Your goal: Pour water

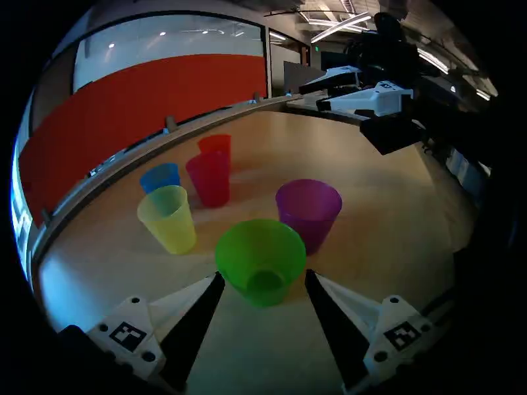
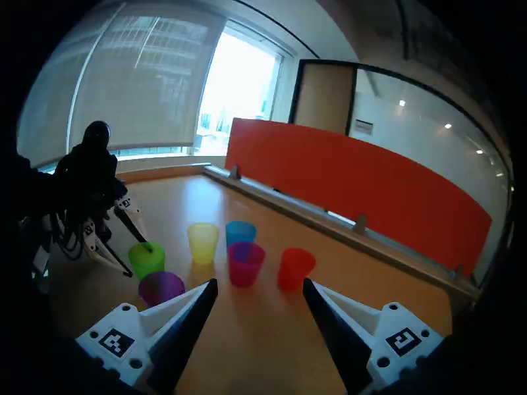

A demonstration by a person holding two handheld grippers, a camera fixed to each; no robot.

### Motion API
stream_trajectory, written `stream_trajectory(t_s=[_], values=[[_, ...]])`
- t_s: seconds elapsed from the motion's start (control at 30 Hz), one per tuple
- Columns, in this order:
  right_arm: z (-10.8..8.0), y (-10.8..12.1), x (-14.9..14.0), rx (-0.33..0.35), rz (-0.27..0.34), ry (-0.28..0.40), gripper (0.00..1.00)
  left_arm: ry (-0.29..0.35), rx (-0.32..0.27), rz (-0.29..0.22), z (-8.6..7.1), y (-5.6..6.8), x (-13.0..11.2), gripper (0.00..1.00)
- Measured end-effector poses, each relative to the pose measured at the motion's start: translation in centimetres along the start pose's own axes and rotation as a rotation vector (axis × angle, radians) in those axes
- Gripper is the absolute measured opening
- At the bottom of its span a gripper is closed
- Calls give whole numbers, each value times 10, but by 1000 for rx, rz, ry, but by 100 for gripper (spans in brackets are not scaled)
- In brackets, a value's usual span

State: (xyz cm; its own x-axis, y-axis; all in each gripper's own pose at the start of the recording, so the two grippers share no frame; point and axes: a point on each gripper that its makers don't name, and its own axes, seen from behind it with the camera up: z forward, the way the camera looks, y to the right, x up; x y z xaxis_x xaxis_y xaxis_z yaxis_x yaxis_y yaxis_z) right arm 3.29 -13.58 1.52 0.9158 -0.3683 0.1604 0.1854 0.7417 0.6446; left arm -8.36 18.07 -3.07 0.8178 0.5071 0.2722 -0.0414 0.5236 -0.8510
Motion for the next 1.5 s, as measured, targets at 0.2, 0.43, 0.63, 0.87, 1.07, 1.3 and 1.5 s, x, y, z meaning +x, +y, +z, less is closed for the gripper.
stream_trajectory(t_s=[0.2,0.43,0.63,0.87,1.07,1.3,1.5], values=[[6,-3,1,17,-20,-8,100,2,-11,-2,5,0,3,90],[12,-5,1,26,-29,-13,100,13,-23,-10,11,-1,7,90],[18,-4,0,29,-35,-18,100,29,-16,2,15,-2,10,90],[24,-4,3,34,-40,-20,100,48,-17,-14,17,-3,13,90],[33,-3,5,44,-58,-29,100,60,-15,-43,15,-6,14,86],[50,-7,16,72,-72,-33,100,67,-2,-44,13,-10,15,86],[67,-6,21,92,-89,-48,100,74,-8,-50,12,-8,18,86]])
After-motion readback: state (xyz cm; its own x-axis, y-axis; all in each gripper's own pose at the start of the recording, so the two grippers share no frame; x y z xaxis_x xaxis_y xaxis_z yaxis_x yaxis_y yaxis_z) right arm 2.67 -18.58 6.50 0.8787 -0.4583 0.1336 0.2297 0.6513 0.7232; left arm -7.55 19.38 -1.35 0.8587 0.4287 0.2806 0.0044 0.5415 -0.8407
